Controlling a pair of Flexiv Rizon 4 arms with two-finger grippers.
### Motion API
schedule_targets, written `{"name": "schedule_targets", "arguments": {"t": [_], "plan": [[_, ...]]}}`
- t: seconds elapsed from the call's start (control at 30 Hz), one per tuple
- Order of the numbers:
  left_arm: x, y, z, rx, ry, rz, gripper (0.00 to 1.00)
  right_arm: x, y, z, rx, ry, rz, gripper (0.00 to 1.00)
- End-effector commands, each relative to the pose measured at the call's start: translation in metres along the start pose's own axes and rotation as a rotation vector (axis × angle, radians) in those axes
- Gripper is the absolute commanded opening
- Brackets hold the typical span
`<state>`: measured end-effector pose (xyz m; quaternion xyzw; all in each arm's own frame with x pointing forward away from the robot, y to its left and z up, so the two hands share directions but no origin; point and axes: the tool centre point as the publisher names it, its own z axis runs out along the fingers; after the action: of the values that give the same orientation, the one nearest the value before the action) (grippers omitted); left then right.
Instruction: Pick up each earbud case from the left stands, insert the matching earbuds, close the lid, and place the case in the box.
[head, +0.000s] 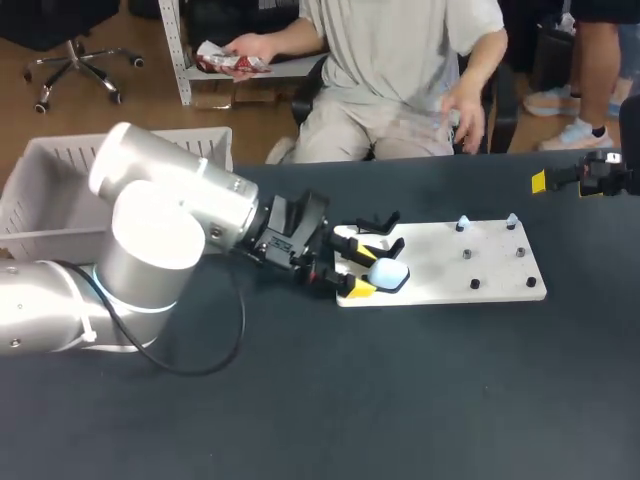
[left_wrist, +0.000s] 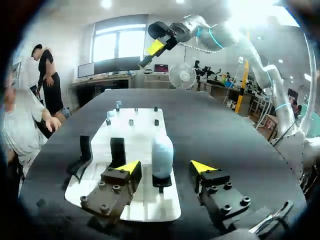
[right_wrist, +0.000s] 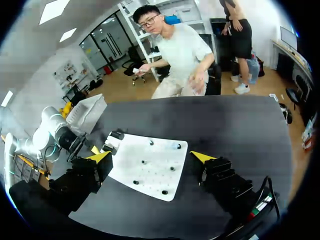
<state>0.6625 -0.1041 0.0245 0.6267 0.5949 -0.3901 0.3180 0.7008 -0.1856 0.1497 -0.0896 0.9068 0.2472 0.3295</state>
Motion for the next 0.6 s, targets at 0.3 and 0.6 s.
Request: {"name": "schedule_targets", "arguments": {"t": [0.3,0.6], "plan": [[0.0026,0.0072,0.0111,0.009,-0.020,-0.011,0.53,-0.0002,-0.0009,-0.0003,-0.003,0.001,-0.001,1.00],[0.0012,0.0101,0.0119,0.001,-0.037,-0.019,0.48,-0.0002,-0.0009,-0.0003,-0.003,0.001,-0.001,1.00]]}}
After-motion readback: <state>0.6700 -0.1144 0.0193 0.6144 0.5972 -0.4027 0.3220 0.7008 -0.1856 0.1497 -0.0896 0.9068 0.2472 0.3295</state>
